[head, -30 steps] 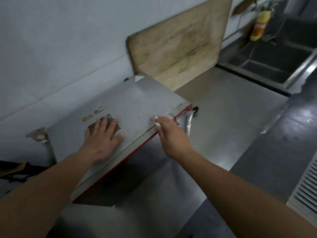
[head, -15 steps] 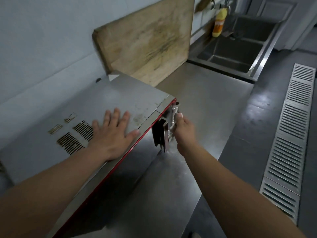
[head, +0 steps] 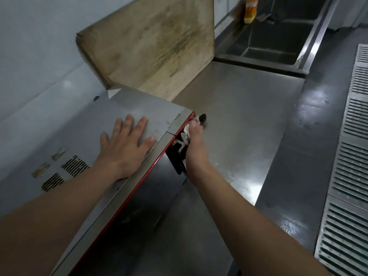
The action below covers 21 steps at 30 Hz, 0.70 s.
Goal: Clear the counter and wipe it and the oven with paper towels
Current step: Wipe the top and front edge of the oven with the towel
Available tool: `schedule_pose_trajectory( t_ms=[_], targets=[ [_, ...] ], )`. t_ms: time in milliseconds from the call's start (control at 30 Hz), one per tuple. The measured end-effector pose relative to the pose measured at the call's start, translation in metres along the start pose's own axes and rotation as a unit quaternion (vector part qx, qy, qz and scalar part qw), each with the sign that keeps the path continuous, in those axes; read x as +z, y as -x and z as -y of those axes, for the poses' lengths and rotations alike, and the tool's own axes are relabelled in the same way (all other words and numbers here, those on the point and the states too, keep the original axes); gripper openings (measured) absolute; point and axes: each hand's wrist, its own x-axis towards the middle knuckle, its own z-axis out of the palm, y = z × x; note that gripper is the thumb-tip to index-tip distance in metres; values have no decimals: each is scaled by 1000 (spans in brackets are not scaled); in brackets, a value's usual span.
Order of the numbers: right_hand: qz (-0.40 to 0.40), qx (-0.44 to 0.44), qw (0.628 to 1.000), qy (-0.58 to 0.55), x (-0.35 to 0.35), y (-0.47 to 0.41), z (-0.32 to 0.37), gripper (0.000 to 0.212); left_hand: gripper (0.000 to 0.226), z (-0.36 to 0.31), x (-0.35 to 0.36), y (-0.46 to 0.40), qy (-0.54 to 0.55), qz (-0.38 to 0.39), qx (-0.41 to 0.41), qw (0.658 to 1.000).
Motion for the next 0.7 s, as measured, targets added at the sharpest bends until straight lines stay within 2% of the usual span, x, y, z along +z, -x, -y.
schedule_pose_trajectory(
  t_ms=[67,167,300,367,467,567,633,700],
  targets=[
    [14,-14,1000,13,2,-3,1,90,74,0,0,0,-2,4,-2,1000],
    [11,-67,997,45,-2,-16,-3,84,81,-1,0,2,5,4,-4,1000],
    [4,5,1000,13,-17,-40,-11,102,84,-2,-1,2,4,6,-4,1000],
    [25,2,1000,-7,-20,-42,-15,108,83,-1,0,2,3,3,-3,1000],
    [14,-1,1000,-13,-15,-35,-17,102,82,-1,0,2,4,-2,-1,1000],
    [52,18,999,3,-13,-19,-13,100,83,-3,-2,3,4,0,-4,1000],
    [80,-13,995,50,-14,-9,-9,95,83,-3,-3,4,6,2,-5,1000],
    [88,-60,991,81,-17,0,-4,79,82,-3,-2,4,7,1,-4,1000]
  ],
)
